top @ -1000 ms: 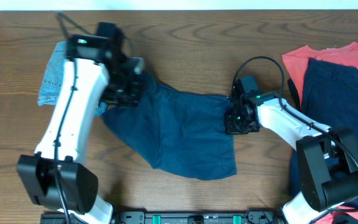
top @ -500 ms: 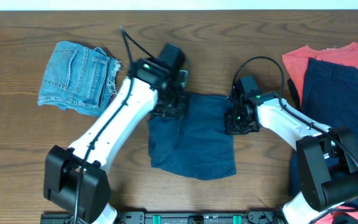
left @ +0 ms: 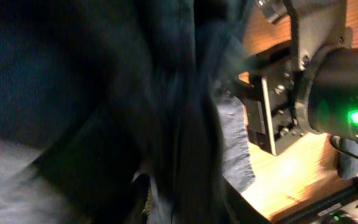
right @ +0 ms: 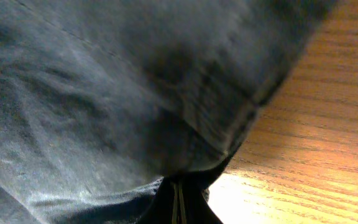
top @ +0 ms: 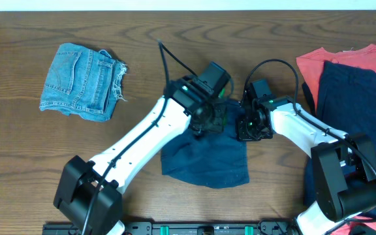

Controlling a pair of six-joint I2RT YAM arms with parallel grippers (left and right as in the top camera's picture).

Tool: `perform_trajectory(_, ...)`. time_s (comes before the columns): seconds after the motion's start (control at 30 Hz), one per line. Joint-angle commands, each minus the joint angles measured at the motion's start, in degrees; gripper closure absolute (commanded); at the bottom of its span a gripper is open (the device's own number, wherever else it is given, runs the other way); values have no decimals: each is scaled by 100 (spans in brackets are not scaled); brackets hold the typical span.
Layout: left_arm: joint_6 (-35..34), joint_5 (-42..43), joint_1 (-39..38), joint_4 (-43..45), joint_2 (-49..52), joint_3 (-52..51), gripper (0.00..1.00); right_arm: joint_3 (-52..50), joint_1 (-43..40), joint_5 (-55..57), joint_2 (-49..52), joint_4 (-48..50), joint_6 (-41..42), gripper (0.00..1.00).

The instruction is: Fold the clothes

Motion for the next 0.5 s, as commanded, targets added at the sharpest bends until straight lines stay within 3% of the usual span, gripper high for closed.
perform_trajectory(0.0, -267, -192, -155, -17, -7, 13, 67, -131, -22, 293, 262, -87, 74, 99)
perform_trajectory(0.13, -269, -170, -282, -76, -7, 15, 61, -131, -22, 291, 262, -105, 74, 99)
perform_trajectory(0.3, -109, -175, -197, -254, -20, 17, 62, -120, -61, 291, 249, -179, 70, 98)
perform_trajectory(0.47, 258, -177, 140, -669, -96, 24, 62, 20, -216, 140, 52, -627, -199, 87)
